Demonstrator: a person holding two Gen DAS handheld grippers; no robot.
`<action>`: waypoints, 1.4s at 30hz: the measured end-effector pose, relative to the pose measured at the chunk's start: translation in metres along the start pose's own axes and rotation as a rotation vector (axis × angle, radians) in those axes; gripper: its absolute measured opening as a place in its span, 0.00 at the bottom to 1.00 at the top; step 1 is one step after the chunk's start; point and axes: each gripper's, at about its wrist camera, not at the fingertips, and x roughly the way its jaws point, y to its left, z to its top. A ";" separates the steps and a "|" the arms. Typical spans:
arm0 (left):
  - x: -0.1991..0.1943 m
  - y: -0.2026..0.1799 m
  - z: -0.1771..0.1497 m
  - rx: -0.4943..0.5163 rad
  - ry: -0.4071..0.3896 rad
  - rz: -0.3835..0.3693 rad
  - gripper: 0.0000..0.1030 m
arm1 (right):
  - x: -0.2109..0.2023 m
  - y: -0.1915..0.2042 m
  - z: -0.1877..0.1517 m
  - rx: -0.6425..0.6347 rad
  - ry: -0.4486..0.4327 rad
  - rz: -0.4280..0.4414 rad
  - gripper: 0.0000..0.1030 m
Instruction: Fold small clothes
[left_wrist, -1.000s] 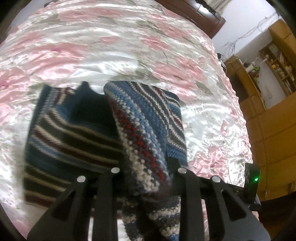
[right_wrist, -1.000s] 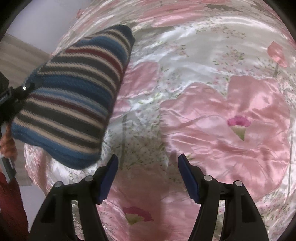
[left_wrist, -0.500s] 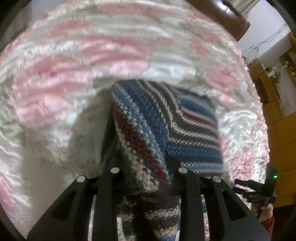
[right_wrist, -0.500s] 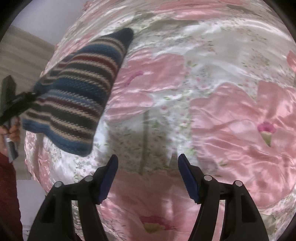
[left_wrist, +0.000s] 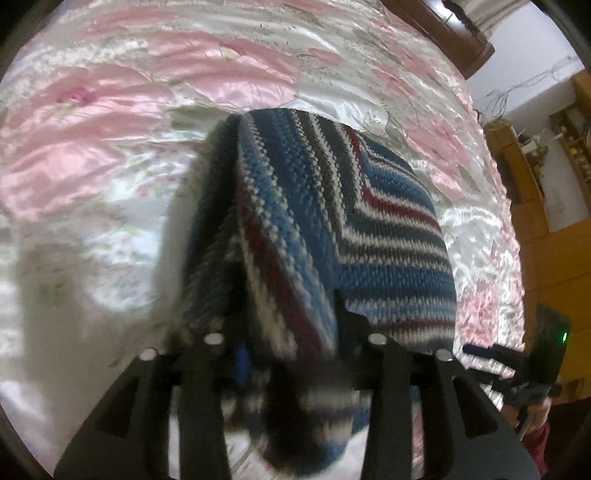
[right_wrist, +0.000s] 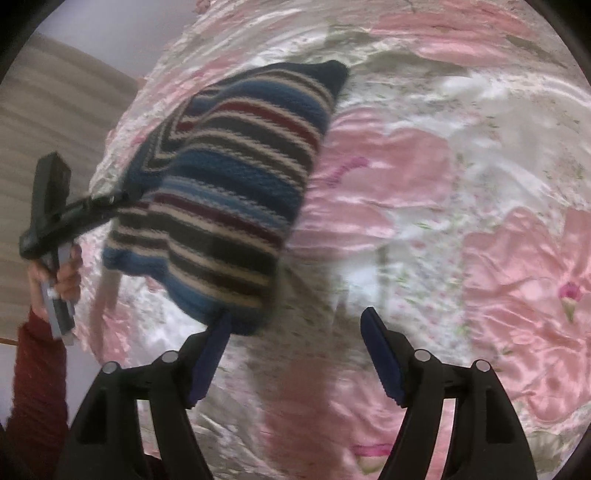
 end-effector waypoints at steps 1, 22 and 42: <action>-0.007 -0.002 -0.005 0.012 -0.004 -0.007 0.44 | 0.002 0.004 0.002 0.008 0.002 0.019 0.72; -0.048 0.002 -0.033 0.036 -0.115 0.073 0.07 | 0.056 0.042 0.009 0.050 0.095 0.136 0.67; -0.016 0.015 -0.043 0.083 -0.007 0.170 0.45 | 0.061 0.037 0.019 0.058 0.081 0.154 0.49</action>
